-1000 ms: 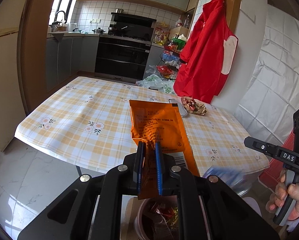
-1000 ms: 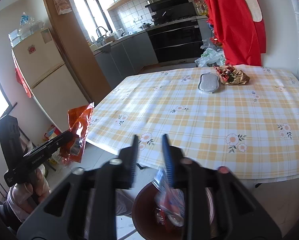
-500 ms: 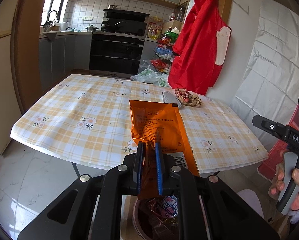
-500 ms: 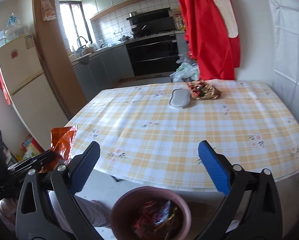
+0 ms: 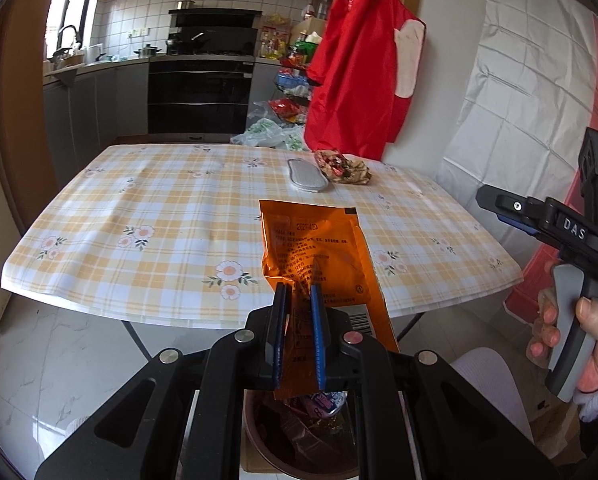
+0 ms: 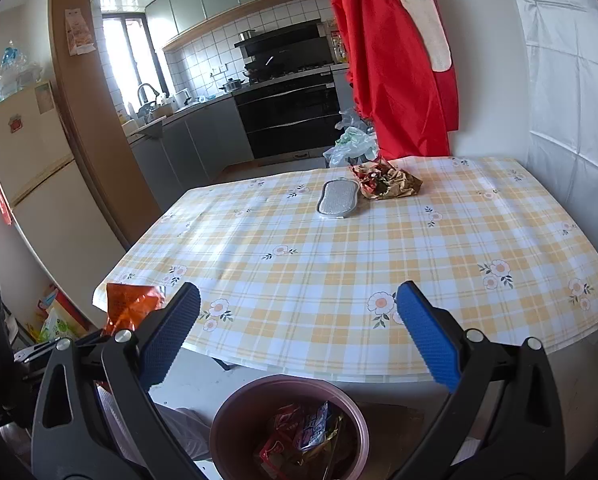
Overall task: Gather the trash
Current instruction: 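Open the left gripper to drop the orange bag into the bin, then move both grippers back over the table toward the mesh pad and paper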
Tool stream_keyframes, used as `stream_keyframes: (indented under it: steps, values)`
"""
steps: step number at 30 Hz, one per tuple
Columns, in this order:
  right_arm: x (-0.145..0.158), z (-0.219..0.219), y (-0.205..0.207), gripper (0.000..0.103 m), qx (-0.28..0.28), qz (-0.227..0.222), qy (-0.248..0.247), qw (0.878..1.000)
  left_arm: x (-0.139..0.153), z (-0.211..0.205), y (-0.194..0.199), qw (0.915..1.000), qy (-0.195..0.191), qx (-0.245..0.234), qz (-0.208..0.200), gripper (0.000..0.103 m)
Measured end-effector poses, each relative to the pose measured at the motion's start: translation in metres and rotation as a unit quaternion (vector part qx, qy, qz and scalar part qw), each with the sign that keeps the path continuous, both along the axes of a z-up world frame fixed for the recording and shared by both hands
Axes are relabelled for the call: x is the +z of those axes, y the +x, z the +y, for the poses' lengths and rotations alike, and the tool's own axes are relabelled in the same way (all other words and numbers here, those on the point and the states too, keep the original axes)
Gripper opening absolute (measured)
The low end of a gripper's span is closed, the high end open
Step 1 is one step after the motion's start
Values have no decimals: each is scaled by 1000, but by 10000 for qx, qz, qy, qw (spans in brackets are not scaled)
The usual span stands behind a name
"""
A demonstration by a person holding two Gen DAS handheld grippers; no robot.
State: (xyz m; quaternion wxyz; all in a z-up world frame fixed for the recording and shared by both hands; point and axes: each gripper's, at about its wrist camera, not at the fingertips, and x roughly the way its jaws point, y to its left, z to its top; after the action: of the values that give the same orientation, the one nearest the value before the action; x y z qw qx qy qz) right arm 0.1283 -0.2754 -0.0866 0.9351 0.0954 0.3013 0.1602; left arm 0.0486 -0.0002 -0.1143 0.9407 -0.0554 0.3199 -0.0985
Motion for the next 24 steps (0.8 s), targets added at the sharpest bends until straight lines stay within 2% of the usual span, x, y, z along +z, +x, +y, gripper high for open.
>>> stream_keyframes:
  steps: [11,12,13,14,15,18,21,24]
  values:
    - [-6,-5,1,97,-57,82,53,9999,-6,-19,1,9992,13,-388,32,15]
    - [-7,-5,1,97,-60,88,56,9999,-5,-20,0,9991,39,-420,-24,24]
    - [-7,-5,1,97,-66,97,51,9999,-5,-21,-1,9991,78,-420,-73,39]
    - [-8,-5,1,97,-67,100,49,9999,-5,-21,-1,9991,80,-398,-115,47]
    - [-9,-5,1,97,-64,107,45,9999,-4,-19,-2,9992,38,-365,-152,60]
    - [-10,-4,0,97,-58,139,22,9999,-1,-11,-3,9994,5,-150,-296,81]
    - [-13,-4,0,97,-56,172,15,9998,1,-2,-3,9993,24,109,-359,92]
    - [-15,-3,0,97,-57,195,4,9998,-1,6,-2,9990,3,333,-299,95]
